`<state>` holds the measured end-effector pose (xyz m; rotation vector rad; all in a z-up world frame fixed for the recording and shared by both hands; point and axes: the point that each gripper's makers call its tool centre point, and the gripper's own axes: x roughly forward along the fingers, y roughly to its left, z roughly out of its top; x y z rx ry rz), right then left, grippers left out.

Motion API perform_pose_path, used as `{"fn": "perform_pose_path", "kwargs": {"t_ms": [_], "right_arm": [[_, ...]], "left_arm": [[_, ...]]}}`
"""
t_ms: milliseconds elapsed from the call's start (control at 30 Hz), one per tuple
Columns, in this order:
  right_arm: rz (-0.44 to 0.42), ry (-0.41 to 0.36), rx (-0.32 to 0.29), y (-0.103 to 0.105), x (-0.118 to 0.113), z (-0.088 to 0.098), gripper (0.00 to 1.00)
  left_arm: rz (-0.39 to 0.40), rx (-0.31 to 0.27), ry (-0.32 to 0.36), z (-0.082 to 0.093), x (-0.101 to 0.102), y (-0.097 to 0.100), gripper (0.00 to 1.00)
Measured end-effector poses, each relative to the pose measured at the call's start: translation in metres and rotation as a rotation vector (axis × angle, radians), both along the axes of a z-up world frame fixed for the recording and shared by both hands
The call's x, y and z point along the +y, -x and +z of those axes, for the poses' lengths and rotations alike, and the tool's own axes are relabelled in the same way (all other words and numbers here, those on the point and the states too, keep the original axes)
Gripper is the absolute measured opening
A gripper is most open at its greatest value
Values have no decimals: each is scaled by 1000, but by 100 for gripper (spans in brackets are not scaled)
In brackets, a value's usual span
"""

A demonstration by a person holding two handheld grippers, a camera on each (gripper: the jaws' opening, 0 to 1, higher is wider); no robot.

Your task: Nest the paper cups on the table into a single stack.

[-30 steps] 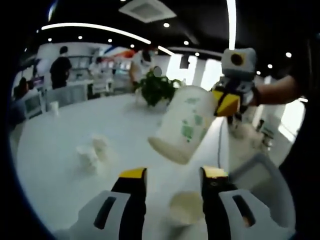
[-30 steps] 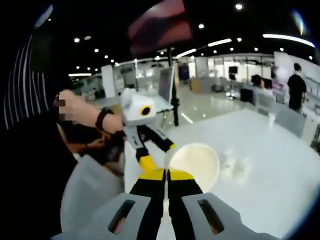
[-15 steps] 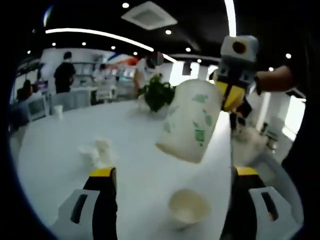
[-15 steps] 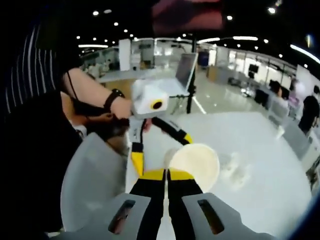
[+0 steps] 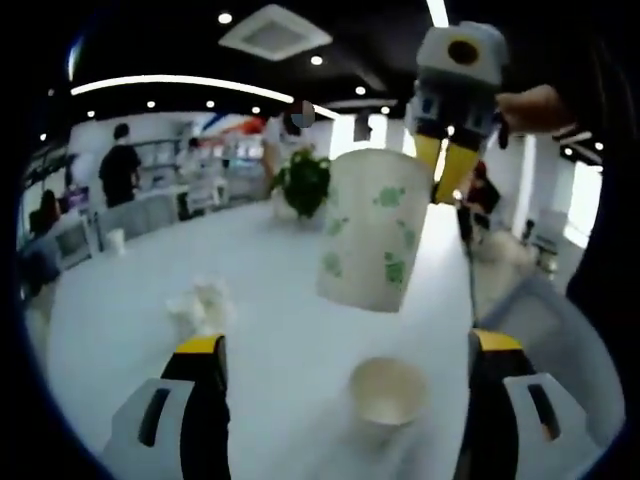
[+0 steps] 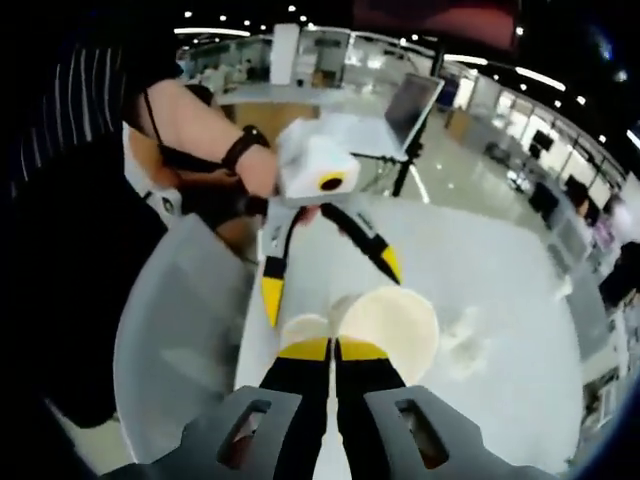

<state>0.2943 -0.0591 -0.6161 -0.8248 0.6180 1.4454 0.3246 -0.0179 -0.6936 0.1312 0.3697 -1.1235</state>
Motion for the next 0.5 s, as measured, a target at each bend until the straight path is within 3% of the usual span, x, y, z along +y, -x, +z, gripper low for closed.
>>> {"fn": "perform_pose_path", "kwargs": {"t_ms": [167,233,500], "right_arm": [[92,135,-70,0,-4,-4,0],[143,169,-98,2,-3,-6,0],[327,304,-174,22,0,-35,0]], "left_arm": [[23,38,-10,-10,13,0,100],[29,27,-8,-11,15,0,100],[28,41,7,-16,18,6,100]]}}
